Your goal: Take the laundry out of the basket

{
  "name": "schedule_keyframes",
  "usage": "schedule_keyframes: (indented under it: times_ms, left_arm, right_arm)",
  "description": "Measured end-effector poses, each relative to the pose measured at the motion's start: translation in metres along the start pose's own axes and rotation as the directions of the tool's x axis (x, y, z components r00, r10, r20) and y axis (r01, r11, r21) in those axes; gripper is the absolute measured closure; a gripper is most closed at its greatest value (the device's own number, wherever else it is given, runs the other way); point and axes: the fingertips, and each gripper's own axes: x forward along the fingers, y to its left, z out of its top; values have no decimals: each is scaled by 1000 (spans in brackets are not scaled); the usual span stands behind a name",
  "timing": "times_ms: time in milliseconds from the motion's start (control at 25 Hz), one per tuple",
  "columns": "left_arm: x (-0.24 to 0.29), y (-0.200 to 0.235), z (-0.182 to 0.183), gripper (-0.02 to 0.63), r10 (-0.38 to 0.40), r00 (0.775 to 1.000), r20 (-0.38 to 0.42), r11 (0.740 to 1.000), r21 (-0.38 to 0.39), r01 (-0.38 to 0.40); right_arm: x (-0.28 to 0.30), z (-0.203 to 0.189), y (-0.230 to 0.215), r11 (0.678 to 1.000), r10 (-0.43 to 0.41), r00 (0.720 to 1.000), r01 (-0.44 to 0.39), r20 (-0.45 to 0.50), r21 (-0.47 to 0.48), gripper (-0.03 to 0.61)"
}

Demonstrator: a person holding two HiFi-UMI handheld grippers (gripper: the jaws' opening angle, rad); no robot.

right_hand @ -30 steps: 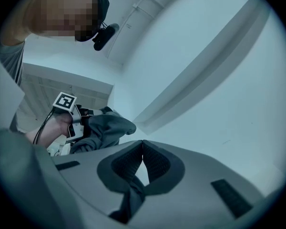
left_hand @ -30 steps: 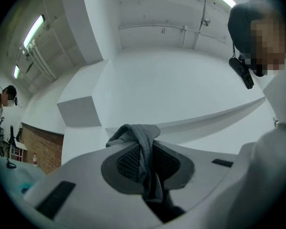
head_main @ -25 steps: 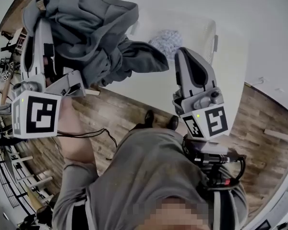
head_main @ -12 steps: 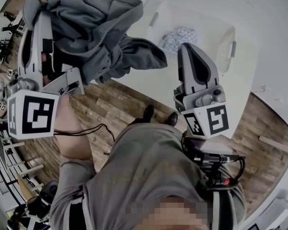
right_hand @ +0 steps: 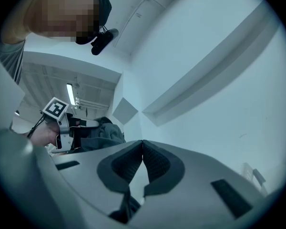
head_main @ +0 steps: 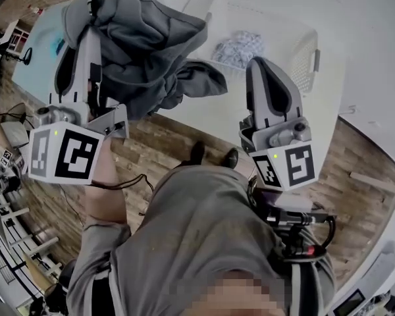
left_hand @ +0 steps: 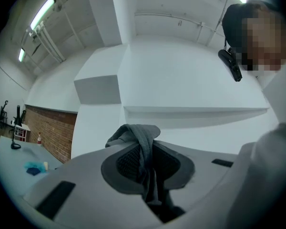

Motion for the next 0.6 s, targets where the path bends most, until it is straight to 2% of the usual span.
schedule_keyframes:
  times_ms: [320,600]
  left_arm:
    - [12,0,-65,560,-87,991,-102,996,-42,83]
    - [16,-3,-120,560,-148,975,-167,989,-38,143]
  right_arm:
    - [1,-9,5,997,-50,998,47,-44,-56,571]
    - [2,-16,6,992,-84,994,78,-65,-96,571]
